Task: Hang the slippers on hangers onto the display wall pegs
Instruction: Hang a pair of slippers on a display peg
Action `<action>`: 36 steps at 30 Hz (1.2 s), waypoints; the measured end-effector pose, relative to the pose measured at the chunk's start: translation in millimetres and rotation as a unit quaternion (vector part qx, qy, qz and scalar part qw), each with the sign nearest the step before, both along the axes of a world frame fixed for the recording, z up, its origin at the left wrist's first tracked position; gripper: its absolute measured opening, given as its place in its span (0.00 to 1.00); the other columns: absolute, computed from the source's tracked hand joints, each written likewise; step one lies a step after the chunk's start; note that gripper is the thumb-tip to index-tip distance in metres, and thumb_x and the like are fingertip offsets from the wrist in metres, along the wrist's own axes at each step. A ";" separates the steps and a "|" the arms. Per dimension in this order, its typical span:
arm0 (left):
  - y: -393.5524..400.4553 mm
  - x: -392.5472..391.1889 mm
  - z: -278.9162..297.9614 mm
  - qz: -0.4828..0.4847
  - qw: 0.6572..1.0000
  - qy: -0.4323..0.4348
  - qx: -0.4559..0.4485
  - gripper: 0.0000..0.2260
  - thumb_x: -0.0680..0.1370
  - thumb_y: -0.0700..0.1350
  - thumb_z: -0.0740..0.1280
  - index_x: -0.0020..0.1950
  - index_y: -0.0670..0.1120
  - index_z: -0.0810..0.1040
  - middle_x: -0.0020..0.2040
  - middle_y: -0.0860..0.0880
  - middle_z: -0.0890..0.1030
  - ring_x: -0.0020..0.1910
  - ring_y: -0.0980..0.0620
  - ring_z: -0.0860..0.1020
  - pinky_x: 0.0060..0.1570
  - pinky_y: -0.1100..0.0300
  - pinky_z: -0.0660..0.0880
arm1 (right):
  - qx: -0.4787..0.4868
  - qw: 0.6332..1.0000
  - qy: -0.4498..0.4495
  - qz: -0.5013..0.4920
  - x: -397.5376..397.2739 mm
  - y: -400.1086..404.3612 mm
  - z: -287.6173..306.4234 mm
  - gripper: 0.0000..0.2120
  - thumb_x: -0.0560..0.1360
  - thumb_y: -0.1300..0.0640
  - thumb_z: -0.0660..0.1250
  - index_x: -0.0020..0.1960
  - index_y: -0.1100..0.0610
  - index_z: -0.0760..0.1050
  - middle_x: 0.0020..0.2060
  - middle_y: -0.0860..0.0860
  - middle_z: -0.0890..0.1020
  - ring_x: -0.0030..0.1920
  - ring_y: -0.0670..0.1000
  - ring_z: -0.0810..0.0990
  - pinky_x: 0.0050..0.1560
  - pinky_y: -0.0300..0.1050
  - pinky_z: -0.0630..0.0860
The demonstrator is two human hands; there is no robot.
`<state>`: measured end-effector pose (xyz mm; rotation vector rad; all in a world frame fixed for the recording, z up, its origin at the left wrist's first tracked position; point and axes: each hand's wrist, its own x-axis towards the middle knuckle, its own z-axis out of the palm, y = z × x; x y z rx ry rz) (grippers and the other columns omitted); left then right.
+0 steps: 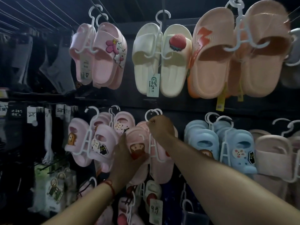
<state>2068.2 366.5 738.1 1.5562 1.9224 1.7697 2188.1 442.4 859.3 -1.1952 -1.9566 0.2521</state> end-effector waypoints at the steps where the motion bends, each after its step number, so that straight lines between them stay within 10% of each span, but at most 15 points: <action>1: 4.7 5.4 1.2 0.020 1.000 0.013 -0.015 0.56 0.63 0.64 0.79 0.81 0.58 0.47 0.75 0.46 0.65 0.72 0.43 0.69 0.67 0.42 0.72 | 0.000 1.000 0.008 -0.015 -3.0 2.0 -1.1 0.11 0.80 0.53 0.66 0.48 0.58 0.84 0.46 0.56 0.85 0.49 0.57 0.83 0.46 0.44 0.75; 7: 25.7 14.6 -2.5 0.038 0.999 0.036 -0.012 0.56 0.66 0.57 0.81 0.82 0.49 0.48 0.81 0.46 0.56 0.79 0.46 0.56 0.76 0.48 0.59 | -0.004 0.998 0.060 -0.025 3.0 -0.5 -4.4 0.09 0.79 0.52 0.67 0.51 0.57 0.82 0.48 0.54 0.84 0.50 0.56 0.82 0.50 0.47 0.77; 14: 16.9 -0.5 -8.4 0.005 0.999 0.043 -0.003 0.48 0.68 0.61 0.75 0.81 0.58 0.51 0.78 0.50 0.63 0.75 0.48 0.66 0.71 0.44 0.70 | -0.030 0.988 0.109 0.106 22.2 -40.0 -26.8 0.13 0.78 0.53 0.64 0.62 0.50 0.78 0.55 0.48 0.82 0.49 0.49 0.80 0.45 0.43 0.74; 21: -83.1 3.2 -46.1 -0.072 0.983 0.155 -0.058 0.35 0.77 0.55 0.72 0.78 0.65 0.55 0.78 0.57 0.63 0.74 0.54 0.67 0.71 0.54 0.68 | 0.002 0.981 -0.036 0.191 55.9 -115.0 -122.4 0.12 0.80 0.57 0.65 0.63 0.55 0.80 0.59 0.50 0.79 0.59 0.46 0.75 0.63 0.45 0.72; 28: -235.7 -11.1 -210.5 -0.036 0.938 0.238 -0.251 0.31 0.79 0.58 0.67 0.80 0.53 0.62 0.76 0.44 0.68 0.71 0.43 0.70 0.66 0.53 0.69 | -0.186 0.938 -0.221 0.192 88.2 -213.5 -303.1 0.20 0.83 0.52 0.63 0.74 0.48 0.70 0.73 0.46 0.70 0.71 0.48 0.69 0.70 0.39 0.66; 36: -397.0 -14.2 -433.5 -0.070 0.820 0.132 -0.553 0.37 0.78 0.65 0.62 0.82 0.54 0.54 0.82 0.42 0.54 0.78 0.38 0.59 0.75 0.43 0.61 | -0.330 0.837 -0.397 0.181 100.8 -327.4 -522.2 0.29 0.81 0.47 0.63 0.79 0.52 0.61 0.77 0.53 0.66 0.76 0.56 0.64 0.74 0.47 0.62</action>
